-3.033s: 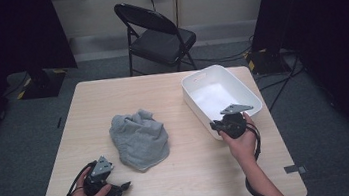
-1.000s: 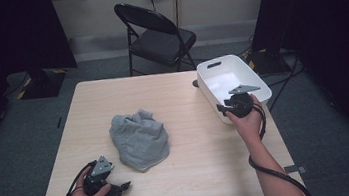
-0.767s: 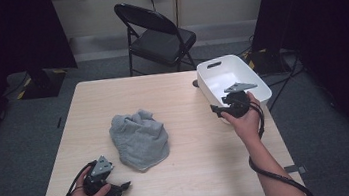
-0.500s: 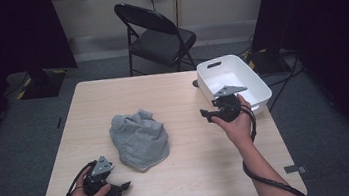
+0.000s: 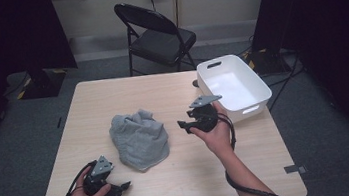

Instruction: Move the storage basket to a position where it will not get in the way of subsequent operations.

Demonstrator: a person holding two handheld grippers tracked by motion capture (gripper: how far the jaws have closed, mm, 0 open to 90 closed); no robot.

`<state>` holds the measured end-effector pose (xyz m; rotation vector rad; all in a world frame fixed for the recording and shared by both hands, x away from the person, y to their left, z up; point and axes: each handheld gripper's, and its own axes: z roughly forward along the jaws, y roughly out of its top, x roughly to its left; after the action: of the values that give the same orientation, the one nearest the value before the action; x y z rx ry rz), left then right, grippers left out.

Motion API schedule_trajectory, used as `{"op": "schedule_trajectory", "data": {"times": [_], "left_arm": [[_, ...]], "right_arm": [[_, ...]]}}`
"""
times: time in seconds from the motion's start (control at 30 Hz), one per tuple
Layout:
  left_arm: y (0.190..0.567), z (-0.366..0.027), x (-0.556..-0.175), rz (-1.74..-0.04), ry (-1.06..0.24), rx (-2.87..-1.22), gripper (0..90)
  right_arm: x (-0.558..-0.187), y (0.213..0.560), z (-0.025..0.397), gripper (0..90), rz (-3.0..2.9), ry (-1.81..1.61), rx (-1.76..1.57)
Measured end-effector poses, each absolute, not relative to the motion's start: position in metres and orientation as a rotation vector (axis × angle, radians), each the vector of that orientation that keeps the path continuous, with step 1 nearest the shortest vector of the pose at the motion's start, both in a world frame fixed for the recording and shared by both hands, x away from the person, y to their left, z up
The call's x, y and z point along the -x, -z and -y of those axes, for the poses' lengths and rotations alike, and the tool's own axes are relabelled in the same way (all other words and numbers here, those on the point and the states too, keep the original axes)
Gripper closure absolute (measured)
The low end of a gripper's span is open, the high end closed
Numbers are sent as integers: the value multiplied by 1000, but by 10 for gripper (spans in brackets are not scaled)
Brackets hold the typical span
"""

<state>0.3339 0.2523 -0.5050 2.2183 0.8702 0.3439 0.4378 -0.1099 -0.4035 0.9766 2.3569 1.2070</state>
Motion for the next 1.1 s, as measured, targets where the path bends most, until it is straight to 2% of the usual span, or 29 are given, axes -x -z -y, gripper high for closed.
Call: {"op": "schedule_trajectory", "data": {"times": [0.33,0.47,0.9,1.1], "left_arm": [[505,-252,-334,-868,-344,-2219,0],[505,-252,-334,-868,-345,-2220,0],[505,-252,-334,-867,-344,-2220,0],[505,-252,-334,-868,-343,-2219,0]], "right_arm": [[-434,407,58,515,-2458,-1241,-865],[-434,410,49,529,-2477,-1254,-860],[-428,419,25,489,-2539,-1305,-814],[-429,430,18,602,-2558,-1278,-820]]}}
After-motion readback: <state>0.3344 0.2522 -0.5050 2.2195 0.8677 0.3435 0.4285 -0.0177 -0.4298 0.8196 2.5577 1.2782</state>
